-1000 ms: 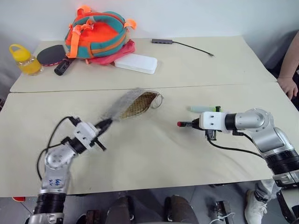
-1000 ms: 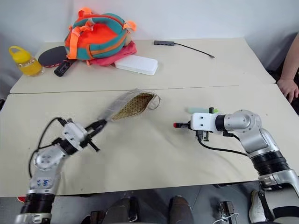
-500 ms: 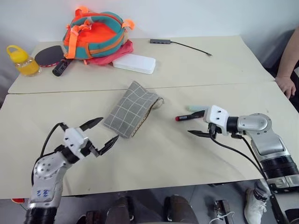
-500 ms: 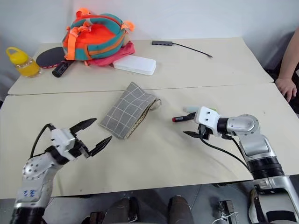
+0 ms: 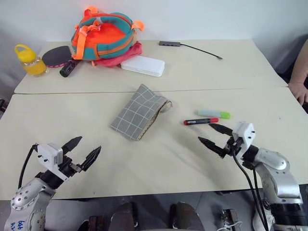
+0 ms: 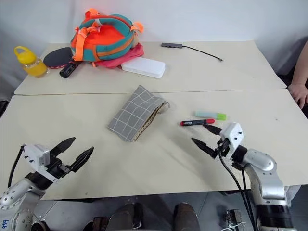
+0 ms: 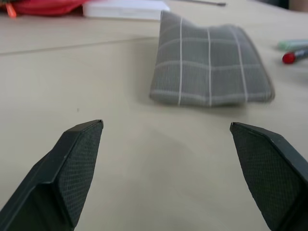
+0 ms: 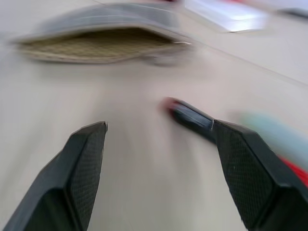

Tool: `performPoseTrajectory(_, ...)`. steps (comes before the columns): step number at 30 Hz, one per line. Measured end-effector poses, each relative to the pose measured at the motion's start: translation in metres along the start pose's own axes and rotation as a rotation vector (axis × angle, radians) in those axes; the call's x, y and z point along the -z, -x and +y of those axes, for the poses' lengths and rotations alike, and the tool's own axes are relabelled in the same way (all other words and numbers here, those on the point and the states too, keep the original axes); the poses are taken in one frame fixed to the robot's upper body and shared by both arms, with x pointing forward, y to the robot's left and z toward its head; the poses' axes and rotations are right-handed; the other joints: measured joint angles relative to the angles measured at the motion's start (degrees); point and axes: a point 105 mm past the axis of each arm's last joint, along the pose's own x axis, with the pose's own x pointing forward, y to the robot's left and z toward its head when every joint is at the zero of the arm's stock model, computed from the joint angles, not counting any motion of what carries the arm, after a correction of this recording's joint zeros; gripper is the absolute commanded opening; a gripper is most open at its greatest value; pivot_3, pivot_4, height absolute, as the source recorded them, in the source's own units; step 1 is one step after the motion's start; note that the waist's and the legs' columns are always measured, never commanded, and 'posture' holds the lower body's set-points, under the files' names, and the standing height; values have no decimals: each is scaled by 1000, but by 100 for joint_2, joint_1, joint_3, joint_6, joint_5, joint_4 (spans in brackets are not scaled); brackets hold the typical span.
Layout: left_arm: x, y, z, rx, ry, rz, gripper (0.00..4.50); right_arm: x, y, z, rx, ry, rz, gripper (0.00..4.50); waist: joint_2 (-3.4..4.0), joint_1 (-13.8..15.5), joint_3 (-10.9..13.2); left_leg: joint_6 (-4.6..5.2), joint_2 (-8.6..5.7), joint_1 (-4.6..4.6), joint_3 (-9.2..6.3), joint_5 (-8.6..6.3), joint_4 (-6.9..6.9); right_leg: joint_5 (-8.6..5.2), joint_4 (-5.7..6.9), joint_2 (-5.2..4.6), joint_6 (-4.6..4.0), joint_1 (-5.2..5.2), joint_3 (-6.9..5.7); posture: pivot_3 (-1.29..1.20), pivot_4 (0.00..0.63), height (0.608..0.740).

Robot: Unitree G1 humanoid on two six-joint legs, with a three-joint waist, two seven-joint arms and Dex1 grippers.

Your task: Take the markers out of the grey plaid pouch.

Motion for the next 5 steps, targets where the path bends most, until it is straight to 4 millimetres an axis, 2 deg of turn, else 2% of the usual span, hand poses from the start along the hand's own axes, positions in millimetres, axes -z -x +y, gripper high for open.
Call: performPoseTrajectory(5, 4, 7, 5, -21, -15, 17, 4490, 20, 17, 11, 67, 3, 25, 3608, 0, -6, 0, 0, -1, 1, 5, 0, -1, 0, -1, 0, 0, -1, 5, 0, 150, 740)
